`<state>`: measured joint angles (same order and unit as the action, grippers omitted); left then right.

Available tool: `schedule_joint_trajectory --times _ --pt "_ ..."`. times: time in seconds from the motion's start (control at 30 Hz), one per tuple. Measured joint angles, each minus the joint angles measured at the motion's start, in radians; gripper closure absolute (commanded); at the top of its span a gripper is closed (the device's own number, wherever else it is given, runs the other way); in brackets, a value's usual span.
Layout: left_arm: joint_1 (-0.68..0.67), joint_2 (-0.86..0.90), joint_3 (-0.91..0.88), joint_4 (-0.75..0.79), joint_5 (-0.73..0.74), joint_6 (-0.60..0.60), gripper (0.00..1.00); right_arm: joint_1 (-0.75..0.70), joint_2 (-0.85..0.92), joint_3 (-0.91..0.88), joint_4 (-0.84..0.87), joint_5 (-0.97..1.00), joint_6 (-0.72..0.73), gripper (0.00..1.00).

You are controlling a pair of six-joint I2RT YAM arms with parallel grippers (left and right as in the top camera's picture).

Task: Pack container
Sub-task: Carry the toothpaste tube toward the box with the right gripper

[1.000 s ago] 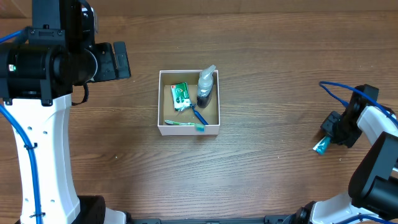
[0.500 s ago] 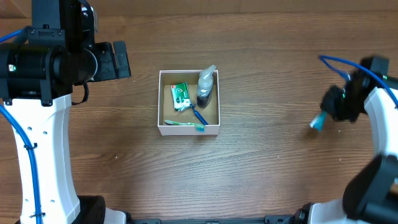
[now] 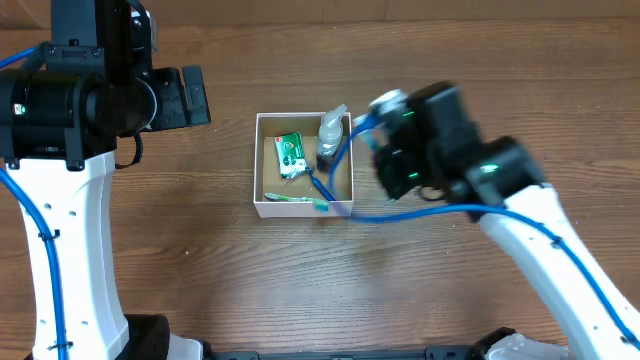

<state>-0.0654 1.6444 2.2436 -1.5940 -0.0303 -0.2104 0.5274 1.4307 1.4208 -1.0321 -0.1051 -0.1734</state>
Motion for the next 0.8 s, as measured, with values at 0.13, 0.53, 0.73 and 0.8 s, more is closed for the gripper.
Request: schedule_joint_trajectory --times 0.13,0.53,0.73,0.8 --pt "0.000 0.000 0.000 0.000 0.000 0.000 0.00 0.097 0.065 0.000 0.041 0.019 -0.077 0.96" --pt "0.000 0.000 0.000 -0.004 0.000 0.000 0.00 0.195 0.223 -0.002 0.217 0.037 -0.241 0.92" --pt "0.000 0.000 0.000 -0.004 0.000 0.000 0.00 0.195 0.265 -0.002 0.248 0.042 -0.269 0.33" --pt "0.000 0.000 0.000 -0.005 0.000 0.000 0.00 0.195 0.280 -0.002 0.246 0.042 -0.275 0.30"
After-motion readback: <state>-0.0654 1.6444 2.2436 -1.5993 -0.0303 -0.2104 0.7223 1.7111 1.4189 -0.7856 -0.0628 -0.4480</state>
